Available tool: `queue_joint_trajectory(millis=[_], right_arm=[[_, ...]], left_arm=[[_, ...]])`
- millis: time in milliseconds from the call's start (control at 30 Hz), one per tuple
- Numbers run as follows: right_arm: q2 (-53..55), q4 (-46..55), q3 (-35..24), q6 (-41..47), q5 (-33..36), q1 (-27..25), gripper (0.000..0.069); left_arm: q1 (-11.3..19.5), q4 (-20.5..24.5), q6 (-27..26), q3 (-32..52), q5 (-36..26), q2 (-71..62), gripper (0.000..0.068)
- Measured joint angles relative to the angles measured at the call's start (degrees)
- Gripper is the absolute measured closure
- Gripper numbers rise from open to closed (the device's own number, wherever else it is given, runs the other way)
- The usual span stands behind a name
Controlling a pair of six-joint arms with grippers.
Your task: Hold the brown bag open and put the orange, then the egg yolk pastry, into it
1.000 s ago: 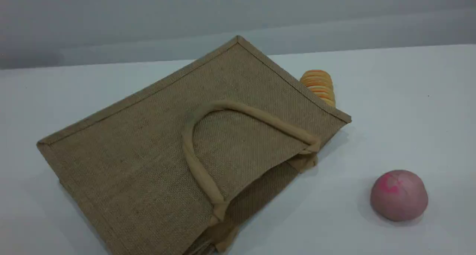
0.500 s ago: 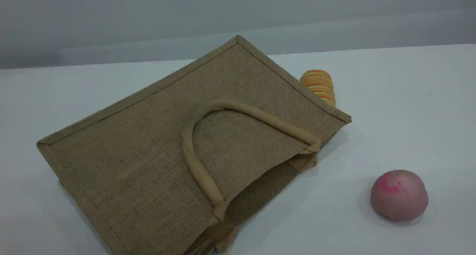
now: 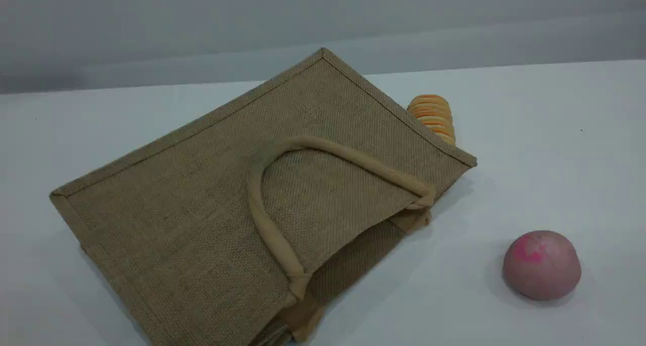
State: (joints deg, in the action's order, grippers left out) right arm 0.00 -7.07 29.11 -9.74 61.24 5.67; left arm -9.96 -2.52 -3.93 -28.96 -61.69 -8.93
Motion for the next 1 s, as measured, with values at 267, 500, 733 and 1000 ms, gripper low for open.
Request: queue_joint_trajectory(millis=[267,500,733,1000], right_arm=[[0.0,0.0,0.0,0.0,0.1,0.0,0.0118],[0.0,0.0,0.0,0.0,0.1,0.0,0.0118],[0.0,0.0,0.0,0.0,0.1,0.0,0.0118],[0.0,0.0,0.0,0.0,0.1,0.0,0.012]], left_arm=[[0.0,0.0,0.0,0.0,-0.2,0.0,0.0179],[0.0,0.0,0.0,0.0,-0.2,0.0,0.0179],[3.2,-0.1,-0.2,0.0,-0.2,0.5,0.0179],[10.5,-0.2,-0.2,0.0,-0.2,6.9,0.0179]])
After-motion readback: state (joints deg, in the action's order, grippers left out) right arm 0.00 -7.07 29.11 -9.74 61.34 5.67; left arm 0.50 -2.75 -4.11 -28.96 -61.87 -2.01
